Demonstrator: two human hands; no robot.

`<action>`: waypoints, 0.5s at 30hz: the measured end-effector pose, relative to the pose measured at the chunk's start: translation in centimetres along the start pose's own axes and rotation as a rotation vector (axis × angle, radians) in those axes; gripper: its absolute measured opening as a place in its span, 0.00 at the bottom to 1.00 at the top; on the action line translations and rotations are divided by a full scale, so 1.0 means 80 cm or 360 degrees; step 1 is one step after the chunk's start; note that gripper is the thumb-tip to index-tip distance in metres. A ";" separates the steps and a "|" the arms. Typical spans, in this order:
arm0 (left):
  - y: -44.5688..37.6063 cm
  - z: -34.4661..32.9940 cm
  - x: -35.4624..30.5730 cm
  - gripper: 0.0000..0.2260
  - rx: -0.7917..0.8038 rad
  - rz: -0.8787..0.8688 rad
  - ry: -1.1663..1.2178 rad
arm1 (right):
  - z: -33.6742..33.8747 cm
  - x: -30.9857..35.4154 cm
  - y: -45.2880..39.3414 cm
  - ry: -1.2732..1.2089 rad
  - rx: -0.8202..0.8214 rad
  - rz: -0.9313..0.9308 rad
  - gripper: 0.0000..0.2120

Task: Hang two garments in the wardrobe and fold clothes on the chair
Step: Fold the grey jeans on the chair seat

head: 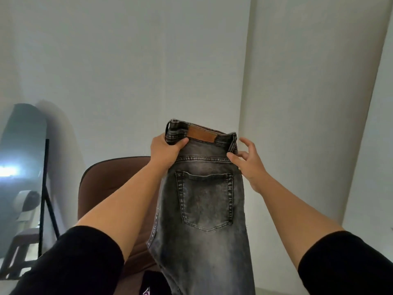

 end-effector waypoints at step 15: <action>-0.017 0.003 -0.042 0.13 -0.0282 0.0050 -0.0322 | -0.008 -0.014 0.025 0.0046 0.0110 0.0299 0.40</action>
Point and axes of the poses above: each hand's wrist, its own y-axis away from the middle knuckle, its own z-axis out of the back of the hand, x = y × z, the point moved 7 cm from there along -y, towards the middle knuckle, and after that the axes turned 9 degrees about -z, right-handed, at the moved point
